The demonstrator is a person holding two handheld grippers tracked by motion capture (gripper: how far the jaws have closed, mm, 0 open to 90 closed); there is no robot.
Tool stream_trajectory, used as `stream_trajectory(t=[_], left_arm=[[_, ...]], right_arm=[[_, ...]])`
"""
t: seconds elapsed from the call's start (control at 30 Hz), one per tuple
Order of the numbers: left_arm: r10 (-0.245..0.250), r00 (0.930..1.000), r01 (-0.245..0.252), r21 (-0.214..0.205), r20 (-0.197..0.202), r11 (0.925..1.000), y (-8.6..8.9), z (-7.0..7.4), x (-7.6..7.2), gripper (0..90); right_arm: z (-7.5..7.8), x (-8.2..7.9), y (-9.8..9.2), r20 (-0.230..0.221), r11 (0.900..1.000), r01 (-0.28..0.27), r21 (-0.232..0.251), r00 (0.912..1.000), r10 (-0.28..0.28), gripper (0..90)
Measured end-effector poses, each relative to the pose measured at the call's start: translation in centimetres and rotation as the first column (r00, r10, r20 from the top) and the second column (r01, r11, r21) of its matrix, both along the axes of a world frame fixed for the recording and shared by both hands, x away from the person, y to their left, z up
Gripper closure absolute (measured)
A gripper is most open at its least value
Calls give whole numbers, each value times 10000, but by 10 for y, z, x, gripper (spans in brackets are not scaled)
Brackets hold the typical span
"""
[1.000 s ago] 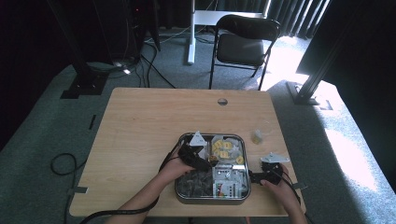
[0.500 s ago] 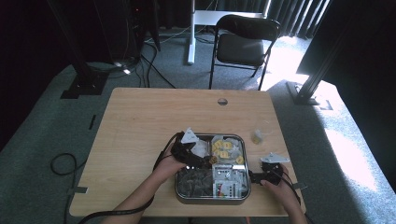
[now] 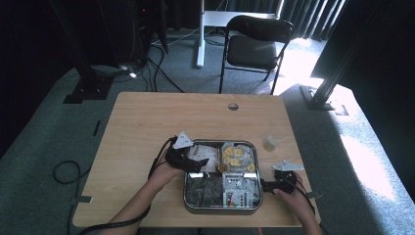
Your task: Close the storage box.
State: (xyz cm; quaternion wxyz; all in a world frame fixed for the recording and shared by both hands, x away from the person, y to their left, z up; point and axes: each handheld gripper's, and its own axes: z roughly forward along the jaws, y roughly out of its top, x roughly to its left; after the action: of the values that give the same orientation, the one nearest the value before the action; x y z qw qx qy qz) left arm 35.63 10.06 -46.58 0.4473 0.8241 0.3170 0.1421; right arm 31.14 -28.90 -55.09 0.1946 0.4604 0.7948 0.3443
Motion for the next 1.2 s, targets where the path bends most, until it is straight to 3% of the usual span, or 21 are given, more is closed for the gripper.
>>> stream_trajectory(t=[0.37,0.63,0.9,1.2], left_arm=[[607,9981,-607,-2,41,9982,35,-7,1,19],[1019,9947,-1019,-14,-168,9948,58,-18,1,19],[1535,9875,-1540,-94,-363,9880,83,-30,-3,19],[1905,9803,-1902,108,-521,9817,103,-46,-12,19]], right_arm=[[0,0,0,-3,10000,-1,-2,10000,1,125],[0,0,0,-4,10000,0,-4,10000,0,125],[0,0,0,-5,10000,-1,-3,10000,1,125],[0,0,0,-7,10000,0,0,10000,0,125]])
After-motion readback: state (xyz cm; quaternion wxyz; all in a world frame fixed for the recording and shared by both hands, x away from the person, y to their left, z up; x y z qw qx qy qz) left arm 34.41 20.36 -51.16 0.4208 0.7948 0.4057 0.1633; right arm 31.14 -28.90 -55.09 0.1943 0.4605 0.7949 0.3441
